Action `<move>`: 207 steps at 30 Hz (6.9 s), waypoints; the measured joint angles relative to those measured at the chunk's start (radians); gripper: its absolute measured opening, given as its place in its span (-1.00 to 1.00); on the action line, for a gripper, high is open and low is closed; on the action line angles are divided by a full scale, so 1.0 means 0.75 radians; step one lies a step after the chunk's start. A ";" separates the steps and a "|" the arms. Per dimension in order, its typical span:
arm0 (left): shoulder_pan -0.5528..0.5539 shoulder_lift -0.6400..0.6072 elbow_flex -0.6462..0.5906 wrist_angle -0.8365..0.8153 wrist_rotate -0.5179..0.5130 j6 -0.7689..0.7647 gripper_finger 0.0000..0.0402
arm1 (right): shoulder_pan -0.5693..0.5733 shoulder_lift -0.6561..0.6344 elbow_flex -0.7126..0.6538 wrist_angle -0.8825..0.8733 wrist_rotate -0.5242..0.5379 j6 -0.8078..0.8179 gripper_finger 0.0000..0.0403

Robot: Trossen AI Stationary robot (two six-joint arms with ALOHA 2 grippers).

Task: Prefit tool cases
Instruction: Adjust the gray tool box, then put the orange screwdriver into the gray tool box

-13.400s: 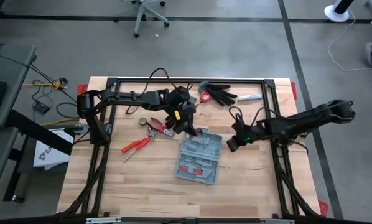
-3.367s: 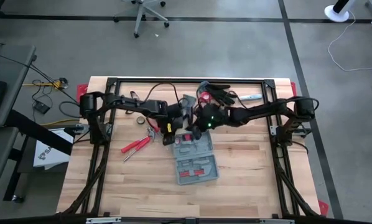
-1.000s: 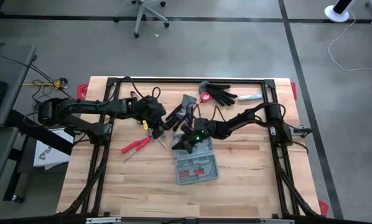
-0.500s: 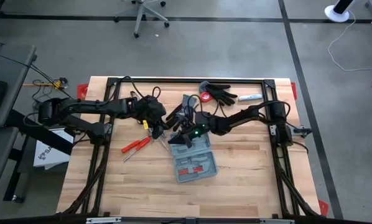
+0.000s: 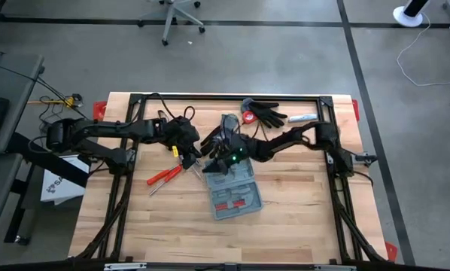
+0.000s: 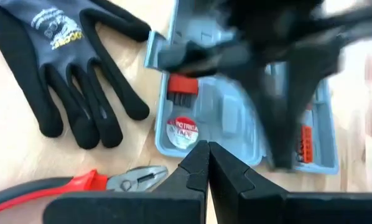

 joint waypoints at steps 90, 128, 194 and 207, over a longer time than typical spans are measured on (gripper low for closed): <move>-0.080 0.591 0.096 0.287 0.155 -0.105 -1.00 | -0.090 -1.115 -0.557 -1.085 0.682 -0.169 -1.00; 0.137 0.371 0.480 0.294 -0.247 -0.064 -1.00 | -0.066 -1.853 -0.612 -1.818 0.998 -0.044 -1.00; 0.387 1.170 1.472 -0.678 0.037 0.435 -0.06 | -0.489 -1.307 -0.504 -1.560 0.554 -0.314 -1.00; 0.500 0.829 1.267 -0.782 0.148 0.490 -0.37 | -0.600 -0.659 0.203 -1.767 0.159 -1.316 -1.00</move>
